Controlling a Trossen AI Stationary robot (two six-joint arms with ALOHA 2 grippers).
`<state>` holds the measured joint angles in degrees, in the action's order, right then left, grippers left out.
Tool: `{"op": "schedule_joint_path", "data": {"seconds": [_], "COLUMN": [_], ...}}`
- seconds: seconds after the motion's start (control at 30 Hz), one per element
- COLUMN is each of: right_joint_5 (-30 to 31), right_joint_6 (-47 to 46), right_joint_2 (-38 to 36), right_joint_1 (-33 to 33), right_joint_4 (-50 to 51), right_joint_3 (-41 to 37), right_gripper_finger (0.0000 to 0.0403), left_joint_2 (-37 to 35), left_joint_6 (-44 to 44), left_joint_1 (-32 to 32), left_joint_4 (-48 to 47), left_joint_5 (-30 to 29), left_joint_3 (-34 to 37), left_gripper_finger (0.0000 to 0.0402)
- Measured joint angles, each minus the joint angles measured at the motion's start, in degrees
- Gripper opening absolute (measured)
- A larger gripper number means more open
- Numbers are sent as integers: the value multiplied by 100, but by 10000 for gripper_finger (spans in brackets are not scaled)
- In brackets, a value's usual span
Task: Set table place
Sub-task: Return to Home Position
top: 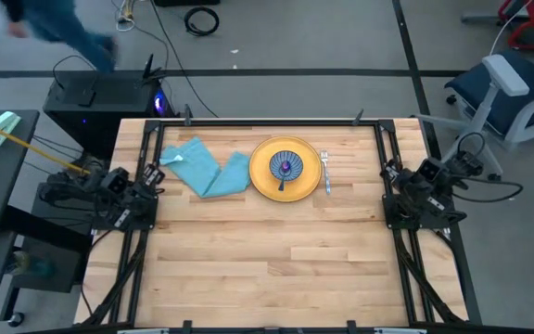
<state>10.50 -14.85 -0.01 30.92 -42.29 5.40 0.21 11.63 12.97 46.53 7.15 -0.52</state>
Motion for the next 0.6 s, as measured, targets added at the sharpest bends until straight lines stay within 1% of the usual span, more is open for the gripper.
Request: {"op": "schedule_joint_path", "data": {"seconds": [0.3,0.4,0.6], "right_joint_5": [47,160,168], "right_joint_6": [-17,-8,86], "right_joint_2": [0,0,4], "right_joint_1": [-1,0,-2], "right_joint_4": [-539,-672,-670], "right_joint_3": [-393,-501,-502], "right_gripper_finger": [85,85,85], "left_joint_2": [2,2,2], "left_joint_6": [13,93,207], "left_joint_1": [0,0,0], "left_joint_4": [-78,-180,-267], "left_joint_5": [-3,-3,-3], "left_joint_3": [3,3,3], "left_gripper_finger": [40,38,29]}}
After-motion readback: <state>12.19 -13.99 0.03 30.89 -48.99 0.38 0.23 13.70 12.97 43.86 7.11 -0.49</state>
